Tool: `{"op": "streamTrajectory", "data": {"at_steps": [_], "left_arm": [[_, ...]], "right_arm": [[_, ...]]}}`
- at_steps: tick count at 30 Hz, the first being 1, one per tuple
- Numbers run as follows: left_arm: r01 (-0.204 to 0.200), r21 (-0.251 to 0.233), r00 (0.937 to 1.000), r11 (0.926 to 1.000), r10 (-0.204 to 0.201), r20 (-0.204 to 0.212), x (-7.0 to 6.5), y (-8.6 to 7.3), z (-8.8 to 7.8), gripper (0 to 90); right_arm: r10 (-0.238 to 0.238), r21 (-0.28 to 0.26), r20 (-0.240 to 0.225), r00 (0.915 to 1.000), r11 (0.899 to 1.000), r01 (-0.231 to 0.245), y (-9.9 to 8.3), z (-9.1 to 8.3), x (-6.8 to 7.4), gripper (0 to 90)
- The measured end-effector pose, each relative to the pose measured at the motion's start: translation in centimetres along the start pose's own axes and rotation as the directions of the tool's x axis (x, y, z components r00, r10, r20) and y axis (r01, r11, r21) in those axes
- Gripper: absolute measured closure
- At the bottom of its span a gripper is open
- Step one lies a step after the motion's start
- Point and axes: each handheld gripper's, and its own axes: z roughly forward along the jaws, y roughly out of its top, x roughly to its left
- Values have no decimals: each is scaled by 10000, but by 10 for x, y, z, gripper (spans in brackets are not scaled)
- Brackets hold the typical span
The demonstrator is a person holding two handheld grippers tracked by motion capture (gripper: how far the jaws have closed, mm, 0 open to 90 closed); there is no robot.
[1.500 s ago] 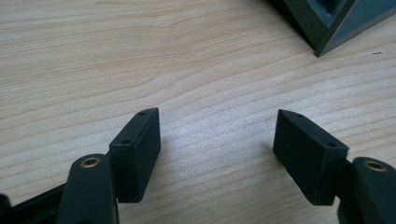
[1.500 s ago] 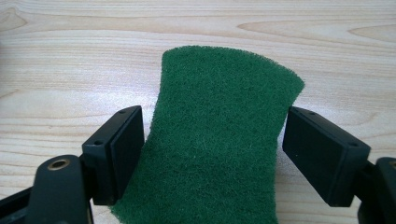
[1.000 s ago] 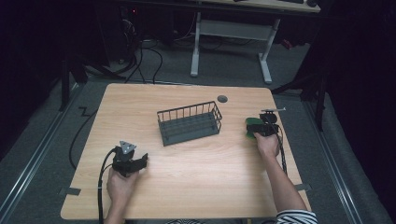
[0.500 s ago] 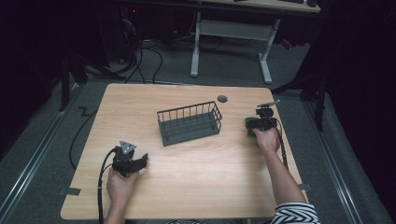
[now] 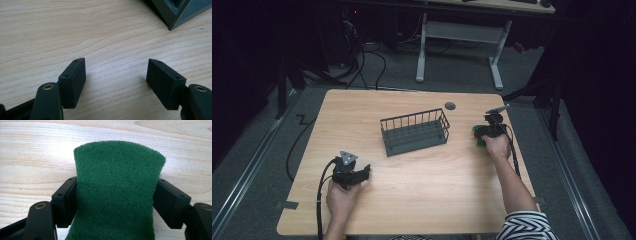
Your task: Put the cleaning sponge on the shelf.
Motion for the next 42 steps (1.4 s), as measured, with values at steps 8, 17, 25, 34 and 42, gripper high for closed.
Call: {"op": "streamTrajectory", "data": {"at_steps": [8, 17, 25, 34, 42], "left_arm": [[-2, -2, 10000, 10000, 2, 1, 0, 0, 0, 324], [8, -4, 10000, 10000, -8, 13, 0, 0, 0, 325], [-17, 5, 10000, 10000, 17, -5, 0, 0, 0, 325], [-20, 13, 10000, 10000, 20, -2, 0, 0, 0, 325], [-23, 15, 10000, 10000, 23, -2, 0, 0, 0, 325]], "right_arm": [[-420, -416, -221, 9989, 9983, 410, -2, -13, 8, 281], [-1483, -1013, -608, 9871, 9847, 1417, -5, -33, 23, 281], [-1856, -1718, -1320, 9737, 9717, 1619, -7, -55, 31, 282], [-2038, -2455, -1712, 9639, 9563, 1586, -10, -77, 33, 282], [-2429, -2924, -1906, 9512, 9390, 1812, -10, -94, 40, 283]]}}
